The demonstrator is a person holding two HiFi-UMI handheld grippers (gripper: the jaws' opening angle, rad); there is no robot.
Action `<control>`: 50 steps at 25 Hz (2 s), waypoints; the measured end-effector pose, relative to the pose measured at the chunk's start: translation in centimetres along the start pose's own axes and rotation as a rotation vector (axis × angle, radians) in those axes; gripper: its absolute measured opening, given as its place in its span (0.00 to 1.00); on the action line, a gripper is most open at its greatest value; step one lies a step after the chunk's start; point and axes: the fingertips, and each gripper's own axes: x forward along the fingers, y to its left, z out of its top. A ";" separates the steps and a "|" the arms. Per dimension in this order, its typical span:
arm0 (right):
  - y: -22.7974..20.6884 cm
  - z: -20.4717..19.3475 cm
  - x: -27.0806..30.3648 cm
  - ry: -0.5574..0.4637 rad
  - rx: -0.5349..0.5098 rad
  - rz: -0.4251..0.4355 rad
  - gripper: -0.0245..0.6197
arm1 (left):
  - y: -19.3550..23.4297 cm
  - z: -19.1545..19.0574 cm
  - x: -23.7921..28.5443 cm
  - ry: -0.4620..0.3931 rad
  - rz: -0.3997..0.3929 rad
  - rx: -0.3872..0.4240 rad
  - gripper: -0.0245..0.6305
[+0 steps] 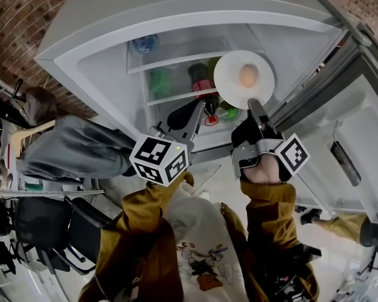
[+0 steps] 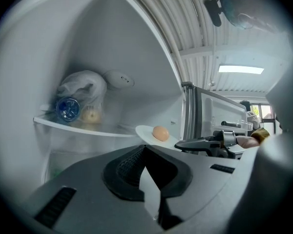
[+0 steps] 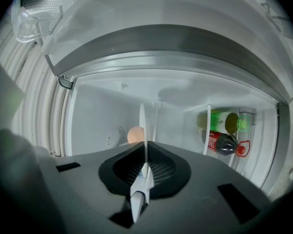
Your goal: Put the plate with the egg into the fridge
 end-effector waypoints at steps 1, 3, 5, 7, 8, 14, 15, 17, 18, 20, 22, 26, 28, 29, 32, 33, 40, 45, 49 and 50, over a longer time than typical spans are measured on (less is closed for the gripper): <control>0.1 0.0 0.2 0.000 -0.002 0.001 0.07 | 0.0 0.1 0.1 -0.001 0.000 0.001 0.05; 0.2 0.2 0.4 -0.003 -0.001 0.001 0.07 | -0.1 0.3 0.3 -0.004 -0.002 0.006 0.05; 0.2 0.3 0.6 -0.007 0.005 0.003 0.07 | -0.2 0.5 0.4 -0.007 -0.004 0.012 0.05; 0.3 0.4 0.8 -0.009 0.011 0.006 0.07 | -0.2 0.7 0.6 -0.010 -0.002 0.019 0.05; 0.4 0.4 0.9 -0.009 0.012 0.007 0.07 | -0.2 0.8 0.6 -0.011 -0.001 0.021 0.05; 0.8 0.8 1.6 -0.018 0.011 0.016 0.07 | 0.1 1.1 0.9 -0.014 0.000 0.029 0.05; 0.9 0.9 1.7 -0.019 0.011 0.018 0.07 | 0.1 1.2 1.0 -0.014 -0.001 0.029 0.05; 1.1 0.9 2.0 -0.020 0.012 0.022 0.07 | 0.1 1.2 1.2 -0.016 -0.002 0.031 0.05; 1.1 0.9 2.1 -0.020 0.013 0.022 0.07 | 0.1 1.2 1.2 -0.017 -0.003 0.032 0.05; 1.1 0.9 2.3 -0.023 0.015 0.022 0.07 | 0.1 1.4 1.3 -0.019 -0.004 0.032 0.05; 1.1 1.0 2.5 -0.024 0.015 0.021 0.07 | 0.1 1.5 1.4 -0.021 -0.004 0.034 0.05; 1.2 1.1 3.0 -0.027 0.017 0.018 0.07 | 0.3 1.7 1.8 -0.020 -0.006 0.032 0.05; 1.2 1.3 3.3 -0.029 0.016 0.015 0.07 | 0.3 1.8 2.1 -0.016 -0.007 0.035 0.05; 1.3 1.4 3.5 -0.029 0.018 0.016 0.07 | 0.4 1.8 2.2 -0.015 -0.007 0.037 0.05; 1.3 1.5 3.8 -0.032 0.018 0.016 0.07 | 0.5 2.0 2.4 -0.017 -0.008 0.039 0.05; 1.2 1.6 3.9 -0.032 0.016 0.015 0.07 | 0.5 2.0 2.5 -0.018 -0.008 0.039 0.05; 1.2 1.8 4.8 -0.038 0.015 0.005 0.07 | 0.8 2.2 2.9 -0.016 -0.011 0.034 0.05; 1.2 1.9 5.5 -0.039 0.012 0.001 0.07 | 0.9 2.3 3.5 -0.011 -0.018 0.031 0.05; 1.1 2.1 6.1 -0.048 0.025 0.001 0.07 | 1.0 2.5 3.7 -0.013 -0.020 0.033 0.05; 1.1 2.1 6.3 -0.051 0.031 0.004 0.07 | 1.1 2.5 3.7 -0.012 -0.022 0.030 0.05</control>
